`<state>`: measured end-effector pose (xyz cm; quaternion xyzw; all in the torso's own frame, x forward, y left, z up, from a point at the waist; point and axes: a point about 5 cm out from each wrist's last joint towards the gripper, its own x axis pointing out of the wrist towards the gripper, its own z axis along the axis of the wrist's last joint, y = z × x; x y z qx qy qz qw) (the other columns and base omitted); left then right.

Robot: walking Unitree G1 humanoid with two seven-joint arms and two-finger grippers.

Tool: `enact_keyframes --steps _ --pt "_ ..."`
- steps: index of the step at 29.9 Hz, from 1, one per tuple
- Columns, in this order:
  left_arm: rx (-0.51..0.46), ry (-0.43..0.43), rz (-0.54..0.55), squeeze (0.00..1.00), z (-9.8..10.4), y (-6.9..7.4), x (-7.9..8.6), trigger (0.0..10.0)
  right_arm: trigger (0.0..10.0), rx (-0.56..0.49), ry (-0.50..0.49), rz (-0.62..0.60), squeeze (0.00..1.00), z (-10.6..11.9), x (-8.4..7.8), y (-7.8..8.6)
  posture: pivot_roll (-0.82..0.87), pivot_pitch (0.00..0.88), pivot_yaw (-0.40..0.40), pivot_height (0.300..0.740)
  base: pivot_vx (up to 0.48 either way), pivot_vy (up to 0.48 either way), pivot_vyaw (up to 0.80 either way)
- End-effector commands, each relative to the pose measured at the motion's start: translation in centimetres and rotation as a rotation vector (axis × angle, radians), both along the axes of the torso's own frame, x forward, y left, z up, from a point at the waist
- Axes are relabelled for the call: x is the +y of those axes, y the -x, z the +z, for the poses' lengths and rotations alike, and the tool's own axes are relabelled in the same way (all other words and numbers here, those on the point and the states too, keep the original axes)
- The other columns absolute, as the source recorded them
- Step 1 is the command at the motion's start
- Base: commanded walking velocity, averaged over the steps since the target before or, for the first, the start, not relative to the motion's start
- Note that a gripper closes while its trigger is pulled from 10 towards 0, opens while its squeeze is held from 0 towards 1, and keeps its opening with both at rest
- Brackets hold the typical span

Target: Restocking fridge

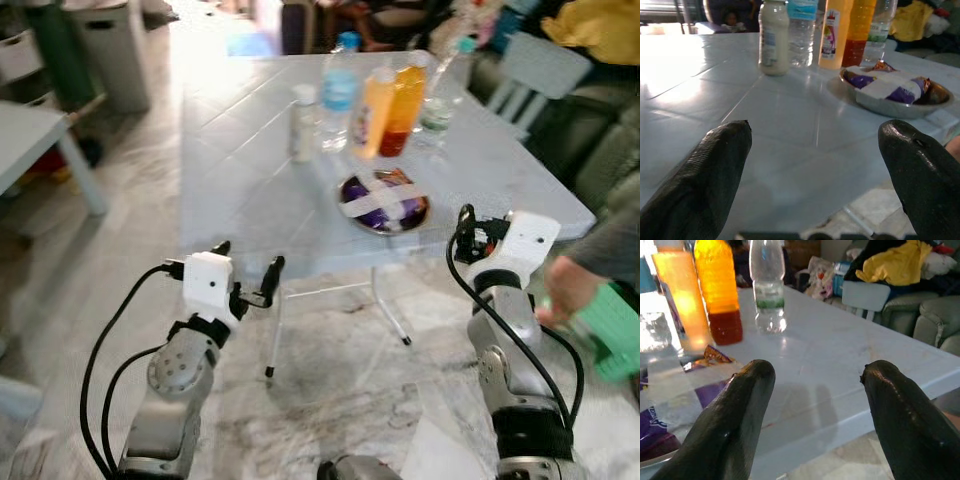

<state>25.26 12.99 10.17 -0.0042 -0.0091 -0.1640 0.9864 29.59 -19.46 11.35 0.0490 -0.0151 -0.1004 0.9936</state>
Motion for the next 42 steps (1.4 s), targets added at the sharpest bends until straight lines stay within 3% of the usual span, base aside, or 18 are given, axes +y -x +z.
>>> enact_keyframes --steps 1,9,21,25,33,42 --pt "-0.004 -0.011 0.006 0.00 0.1 0.0 0.3 10.0 10.0 -0.013 -0.023 0.037 0.00 0.5 1.0 -0.1 0.02 0.007 -0.059 0.740 0.345 0.000 -0.54" --pt "-0.022 -0.007 0.032 0.00 0.3 -0.2 0.6 10.0 10.0 0.017 -0.038 0.073 0.00 0.0 1.6 0.0 0.02 0.006 -0.059 0.740 0.076 0.000 -0.13" --pt "-0.045 -0.041 0.122 0.00 0.4 -0.1 1.6 10.0 10.0 0.067 -0.118 0.075 0.00 -1.1 1.0 -0.3 0.03 0.017 -0.055 0.740 0.000 0.000 0.00" --pt "-0.040 -0.040 0.115 0.00 0.2 0.0 1.6 10.0 10.0 0.089 -0.163 0.048 0.00 -1.4 0.8 -0.4 0.03 0.018 -0.057 0.740 0.000 0.000 0.00" --pt "-0.043 -0.047 0.115 0.00 0.2 -0.1 1.7 10.0 10.0 0.102 -0.156 0.046 0.00 -1.8 1.0 0.0 0.03 0.021 -0.054 0.740 0.000 0.000 0.00" --pt "-0.050 -0.058 0.103 0.00 0.3 -0.4 1.3 10.0 10.0 0.112 -0.238 0.079 0.00 -1.7 1.1 -1.1 0.03 0.025 -0.051 0.740 0.000 0.000 0.00"
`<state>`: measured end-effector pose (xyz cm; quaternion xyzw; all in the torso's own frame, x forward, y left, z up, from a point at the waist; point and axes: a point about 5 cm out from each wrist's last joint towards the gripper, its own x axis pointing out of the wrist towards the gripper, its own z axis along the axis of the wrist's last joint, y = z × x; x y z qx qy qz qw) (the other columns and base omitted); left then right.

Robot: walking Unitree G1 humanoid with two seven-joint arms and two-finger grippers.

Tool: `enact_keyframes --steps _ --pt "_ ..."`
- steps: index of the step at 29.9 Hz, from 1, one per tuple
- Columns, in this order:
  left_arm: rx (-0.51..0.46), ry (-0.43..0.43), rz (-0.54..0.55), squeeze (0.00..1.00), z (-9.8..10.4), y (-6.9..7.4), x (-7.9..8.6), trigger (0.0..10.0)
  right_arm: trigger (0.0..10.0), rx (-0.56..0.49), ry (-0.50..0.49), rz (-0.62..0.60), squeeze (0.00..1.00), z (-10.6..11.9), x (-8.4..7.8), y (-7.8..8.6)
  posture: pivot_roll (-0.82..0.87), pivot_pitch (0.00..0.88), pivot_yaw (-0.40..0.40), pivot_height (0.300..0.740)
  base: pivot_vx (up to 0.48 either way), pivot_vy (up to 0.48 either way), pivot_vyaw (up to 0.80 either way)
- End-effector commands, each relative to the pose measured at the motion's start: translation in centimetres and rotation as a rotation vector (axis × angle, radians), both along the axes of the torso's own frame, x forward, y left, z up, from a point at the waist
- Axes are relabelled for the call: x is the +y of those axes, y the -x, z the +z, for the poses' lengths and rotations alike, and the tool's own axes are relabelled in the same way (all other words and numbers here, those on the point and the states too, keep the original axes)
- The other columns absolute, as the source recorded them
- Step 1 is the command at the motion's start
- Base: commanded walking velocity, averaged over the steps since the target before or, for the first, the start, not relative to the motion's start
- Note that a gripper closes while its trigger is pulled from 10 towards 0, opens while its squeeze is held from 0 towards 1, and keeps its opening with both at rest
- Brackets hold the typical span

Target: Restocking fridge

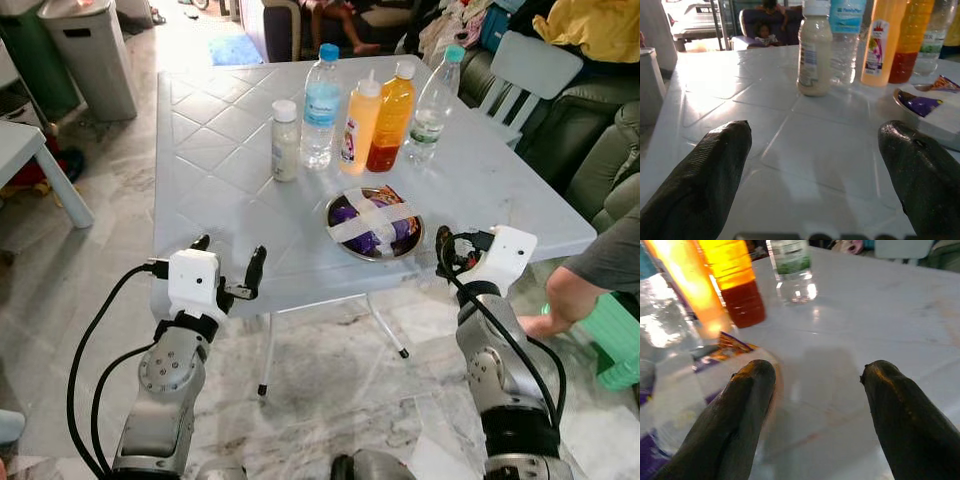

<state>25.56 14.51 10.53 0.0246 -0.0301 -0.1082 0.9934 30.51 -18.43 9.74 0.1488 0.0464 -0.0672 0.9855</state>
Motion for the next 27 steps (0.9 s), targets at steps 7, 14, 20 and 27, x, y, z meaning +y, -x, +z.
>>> enact_keyframes --steps 7,14,20,27 --pt "-0.003 -0.015 -0.013 0.00 0.0 0.0 -0.4 10.0 10.0 0.045 -0.086 0.027 0.00 -0.6 0.8 -0.2 0.03 0.027 -0.051 0.740 0.000 0.000 0.00" --pt "-0.006 -0.021 -0.026 0.00 0.0 -0.1 -0.6 10.0 10.0 0.107 -0.147 0.054 0.00 -2.0 1.9 0.6 0.03 0.030 -0.045 0.740 0.000 0.000 0.00" --pt "-0.010 -0.023 -0.032 0.00 0.2 -0.3 -0.7 10.0 10.0 0.135 -0.193 0.047 0.00 -2.4 2.2 0.9 0.03 0.030 -0.045 0.740 0.000 0.000 0.00" --pt "-0.015 -0.023 -0.035 0.00 0.3 -0.3 -0.9 10.0 4.5 0.145 -0.247 0.005 0.00 -2.4 1.4 0.3 0.03 0.031 -0.044 0.740 0.000 0.000 0.00"
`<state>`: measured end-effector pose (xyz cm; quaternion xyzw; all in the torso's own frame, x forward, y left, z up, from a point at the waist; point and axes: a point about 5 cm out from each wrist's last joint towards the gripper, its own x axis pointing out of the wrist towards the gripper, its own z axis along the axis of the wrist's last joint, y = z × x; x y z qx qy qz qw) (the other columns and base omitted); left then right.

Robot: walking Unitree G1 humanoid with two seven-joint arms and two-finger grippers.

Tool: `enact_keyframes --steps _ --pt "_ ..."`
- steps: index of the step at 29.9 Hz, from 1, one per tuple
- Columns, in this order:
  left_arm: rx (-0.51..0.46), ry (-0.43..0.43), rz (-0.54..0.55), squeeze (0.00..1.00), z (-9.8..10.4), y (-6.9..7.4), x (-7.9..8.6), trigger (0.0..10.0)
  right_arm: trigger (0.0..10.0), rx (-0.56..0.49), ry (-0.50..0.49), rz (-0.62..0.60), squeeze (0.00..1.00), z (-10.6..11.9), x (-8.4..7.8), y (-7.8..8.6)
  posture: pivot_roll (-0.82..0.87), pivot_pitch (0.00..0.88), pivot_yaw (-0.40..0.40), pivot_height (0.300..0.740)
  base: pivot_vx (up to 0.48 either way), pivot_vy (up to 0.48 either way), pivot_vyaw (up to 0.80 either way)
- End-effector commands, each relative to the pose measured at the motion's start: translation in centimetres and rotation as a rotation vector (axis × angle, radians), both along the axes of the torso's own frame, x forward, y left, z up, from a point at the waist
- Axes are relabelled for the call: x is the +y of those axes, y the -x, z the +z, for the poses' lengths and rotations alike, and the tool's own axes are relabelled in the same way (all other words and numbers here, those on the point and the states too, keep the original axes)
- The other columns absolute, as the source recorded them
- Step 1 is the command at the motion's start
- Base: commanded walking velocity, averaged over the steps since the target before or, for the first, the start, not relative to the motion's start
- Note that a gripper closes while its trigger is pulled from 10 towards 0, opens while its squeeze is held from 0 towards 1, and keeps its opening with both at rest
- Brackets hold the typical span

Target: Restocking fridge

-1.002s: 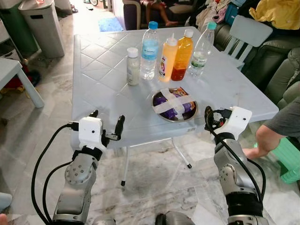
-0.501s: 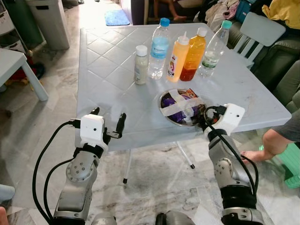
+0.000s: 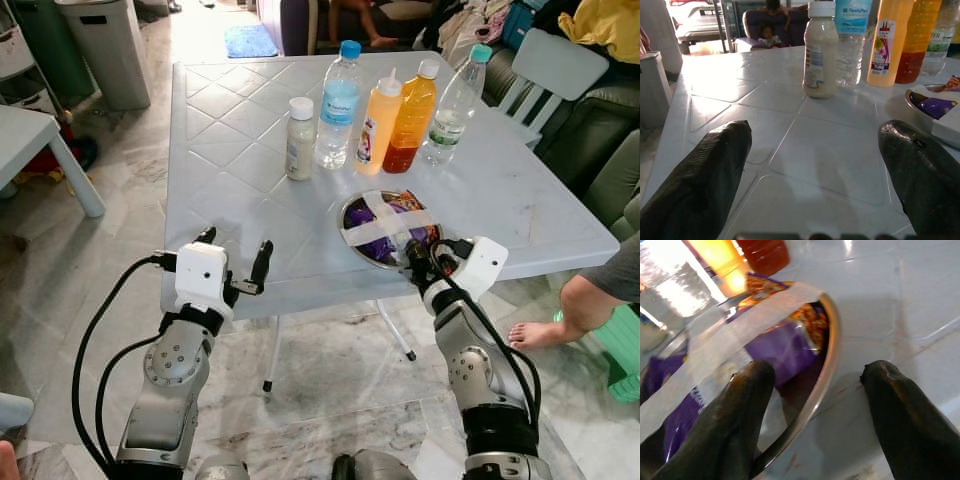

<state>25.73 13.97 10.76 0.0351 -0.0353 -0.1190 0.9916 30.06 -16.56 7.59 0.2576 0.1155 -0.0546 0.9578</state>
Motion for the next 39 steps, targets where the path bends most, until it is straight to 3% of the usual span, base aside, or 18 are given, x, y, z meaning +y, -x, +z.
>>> enact_keyframes --steps 1,5,33,34,35,38,39 --pt "-0.003 -0.003 -0.013 0.00 0.1 -0.1 -0.4 10.0 4.4 0.028 -0.013 -0.029 0.00 -0.3 -0.7 -0.2 0.03 0.031 -0.044 0.740 0.000 0.000 0.00" --pt "-0.005 -0.005 -0.012 0.00 0.1 -0.1 -0.3 10.0 4.0 0.033 -0.034 -0.060 0.00 -0.2 -1.4 -0.6 0.03 0.033 -0.041 0.740 0.000 0.000 0.00" --pt "-0.006 -0.029 -0.001 0.00 0.3 -0.3 -0.1 10.0 4.0 0.088 -0.066 -0.155 0.00 1.1 -6.5 -4.2 0.05 0.045 -0.032 0.740 0.000 0.000 0.00" --pt "-0.007 -0.031 0.000 0.00 0.3 -0.3 0.0 10.0 4.2 0.090 -0.060 -0.157 0.00 1.2 -6.8 -4.2 0.05 0.043 -0.032 0.740 0.000 0.000 0.00" --pt "-0.008 -0.032 0.001 0.00 0.3 -0.3 0.0 10.0 9.5 0.097 -0.045 -0.152 0.00 1.3 -7.0 -4.3 0.05 0.043 -0.031 0.740 0.000 0.000 0.00" --pt "-0.009 -0.034 0.002 0.00 0.3 -0.4 0.0 10.0 10.0 0.099 -0.038 -0.150 0.00 1.3 -7.3 -4.3 0.05 0.043 -0.031 0.740 0.000 0.000 0.00" --pt "-0.009 -0.035 0.003 0.00 0.3 -0.4 0.0 10.0 10.0 0.099 -0.036 -0.149 1.00 1.4 -7.5 -4.4 0.05 0.043 -0.033 0.740 0.000 0.000 0.00"
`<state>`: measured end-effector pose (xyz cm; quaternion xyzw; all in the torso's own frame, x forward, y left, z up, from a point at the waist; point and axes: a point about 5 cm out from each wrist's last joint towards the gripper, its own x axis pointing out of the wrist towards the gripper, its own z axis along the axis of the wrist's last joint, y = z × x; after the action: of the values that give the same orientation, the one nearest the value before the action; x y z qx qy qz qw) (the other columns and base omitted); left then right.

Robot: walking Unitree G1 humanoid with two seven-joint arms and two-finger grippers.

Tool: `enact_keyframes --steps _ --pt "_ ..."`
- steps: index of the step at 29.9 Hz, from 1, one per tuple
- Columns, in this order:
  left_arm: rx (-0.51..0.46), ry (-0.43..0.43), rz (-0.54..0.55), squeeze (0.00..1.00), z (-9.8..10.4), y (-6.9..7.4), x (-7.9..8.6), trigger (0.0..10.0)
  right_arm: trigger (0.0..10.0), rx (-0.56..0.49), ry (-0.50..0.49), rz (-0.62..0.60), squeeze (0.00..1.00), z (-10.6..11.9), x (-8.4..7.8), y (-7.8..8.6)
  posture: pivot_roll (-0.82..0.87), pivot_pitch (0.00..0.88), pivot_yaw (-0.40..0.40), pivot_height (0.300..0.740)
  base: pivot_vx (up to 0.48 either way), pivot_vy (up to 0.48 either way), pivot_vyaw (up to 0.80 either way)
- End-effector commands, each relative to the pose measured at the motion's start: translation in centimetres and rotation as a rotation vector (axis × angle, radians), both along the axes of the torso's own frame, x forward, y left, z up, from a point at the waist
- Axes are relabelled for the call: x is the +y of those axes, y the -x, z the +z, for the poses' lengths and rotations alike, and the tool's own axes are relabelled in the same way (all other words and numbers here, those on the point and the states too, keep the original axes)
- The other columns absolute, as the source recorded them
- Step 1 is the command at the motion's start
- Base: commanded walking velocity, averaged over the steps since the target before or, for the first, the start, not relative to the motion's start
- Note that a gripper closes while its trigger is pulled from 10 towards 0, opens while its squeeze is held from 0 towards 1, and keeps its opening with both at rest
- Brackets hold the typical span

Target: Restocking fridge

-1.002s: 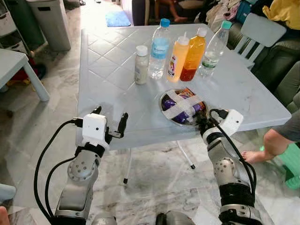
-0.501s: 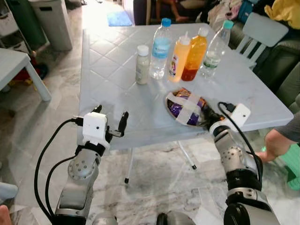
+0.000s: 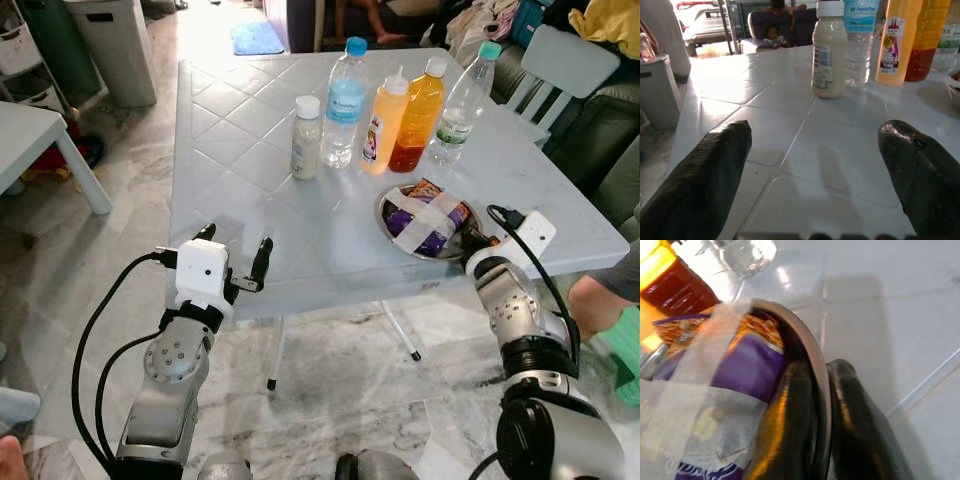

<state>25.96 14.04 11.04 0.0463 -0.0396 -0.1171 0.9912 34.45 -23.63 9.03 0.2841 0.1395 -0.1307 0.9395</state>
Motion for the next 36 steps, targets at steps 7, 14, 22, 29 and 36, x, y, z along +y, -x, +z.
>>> enact_keyframes --steps 7,14,22,29,36 --pt "0.000 -0.027 0.005 0.00 0.0 -0.3 -0.1 10.0 10.0 0.057 -0.011 0.073 1.00 -0.6 0.2 -0.2 0.06 0.042 -0.033 0.740 0.000 0.000 0.00" --pt "0.000 -0.039 0.009 0.00 0.0 -0.3 -0.1 10.0 10.0 0.100 -0.024 0.132 0.47 -1.3 0.8 -0.1 0.06 0.045 -0.030 0.740 0.000 0.000 0.00" --pt "0.002 -0.048 0.008 0.00 -0.1 -0.4 -0.1 10.0 0.0 0.121 -0.114 0.170 0.00 -1.7 1.2 -0.1 0.06 0.044 -0.034 0.740 0.000 0.000 0.00" --pt "0.004 -0.048 0.011 0.00 -0.2 -0.3 -0.2 10.0 0.0 0.156 -0.158 0.158 0.00 -2.6 1.3 0.3 0.06 0.044 -0.039 0.740 0.000 0.000 0.00" --pt "0.002 -0.048 0.010 0.00 -0.2 -0.3 -0.2 10.0 0.0 0.154 -0.165 0.150 0.00 -2.5 1.0 0.2 0.06 0.042 -0.039 0.740 0.000 0.000 0.00"
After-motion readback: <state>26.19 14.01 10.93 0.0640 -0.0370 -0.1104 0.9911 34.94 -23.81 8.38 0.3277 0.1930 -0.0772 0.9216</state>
